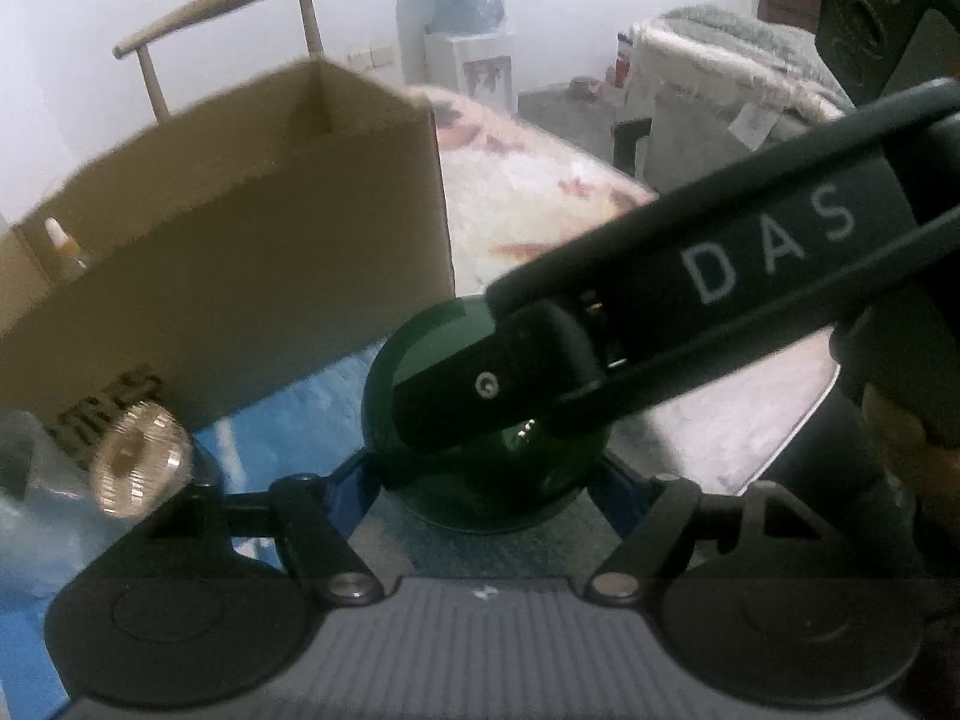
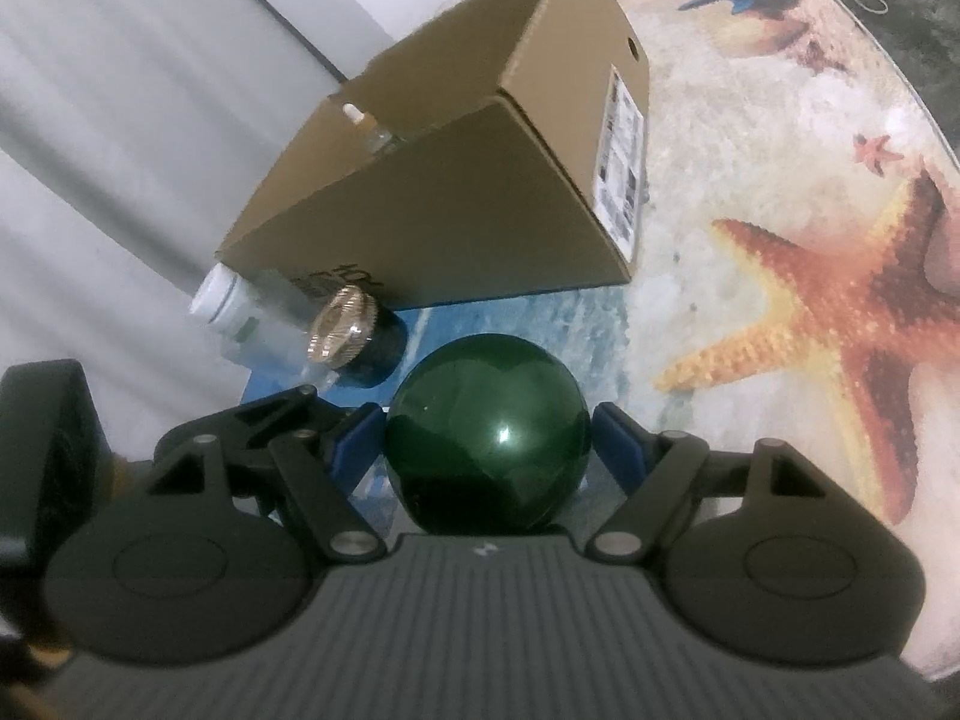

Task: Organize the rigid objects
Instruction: 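Carry the green jar into the box and open the right gripper, then move the right gripper back and grasp the gold-lidded jar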

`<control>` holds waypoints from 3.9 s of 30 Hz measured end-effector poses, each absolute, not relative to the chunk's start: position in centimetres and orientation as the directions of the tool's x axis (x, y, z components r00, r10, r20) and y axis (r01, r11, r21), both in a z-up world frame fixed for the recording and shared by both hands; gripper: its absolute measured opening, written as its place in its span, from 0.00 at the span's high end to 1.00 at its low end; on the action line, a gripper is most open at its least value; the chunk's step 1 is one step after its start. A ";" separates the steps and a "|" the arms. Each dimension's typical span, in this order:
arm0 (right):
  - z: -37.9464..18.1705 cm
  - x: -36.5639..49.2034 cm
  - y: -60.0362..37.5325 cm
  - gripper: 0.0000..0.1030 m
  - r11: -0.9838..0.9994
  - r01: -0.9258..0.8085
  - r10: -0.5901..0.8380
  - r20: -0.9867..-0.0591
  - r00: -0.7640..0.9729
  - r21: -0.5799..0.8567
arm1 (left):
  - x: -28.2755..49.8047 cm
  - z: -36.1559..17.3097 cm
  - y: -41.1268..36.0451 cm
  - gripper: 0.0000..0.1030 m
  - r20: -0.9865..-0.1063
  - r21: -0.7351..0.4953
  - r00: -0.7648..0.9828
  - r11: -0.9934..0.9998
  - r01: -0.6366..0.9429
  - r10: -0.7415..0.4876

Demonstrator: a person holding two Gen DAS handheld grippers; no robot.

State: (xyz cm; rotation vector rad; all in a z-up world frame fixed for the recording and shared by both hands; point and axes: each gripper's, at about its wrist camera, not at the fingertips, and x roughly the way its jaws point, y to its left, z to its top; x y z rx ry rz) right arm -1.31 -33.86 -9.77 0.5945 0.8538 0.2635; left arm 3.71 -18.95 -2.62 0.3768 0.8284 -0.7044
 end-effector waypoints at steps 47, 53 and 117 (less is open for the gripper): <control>-8.4 34.4 -32.2 0.24 0.827 0.017 0.526 -0.784 0.330 0.562 | 32.1 0.1 -19.2 0.26 -0.953 0.019 0.269 0.865 0.502 -0.135; -8.5 34.2 -32.1 0.24 0.828 0.018 0.522 -0.784 0.335 0.560 | 31.8 0.3 -19.4 0.22 -0.950 0.043 0.286 0.854 0.519 -0.126; -9.7 11.4 -23.9 0.54 0.794 -0.340 0.606 -0.604 0.517 0.505 | 9.7 -3.9 -11.3 0.17 -0.748 0.026 0.618 0.920 0.392 -0.242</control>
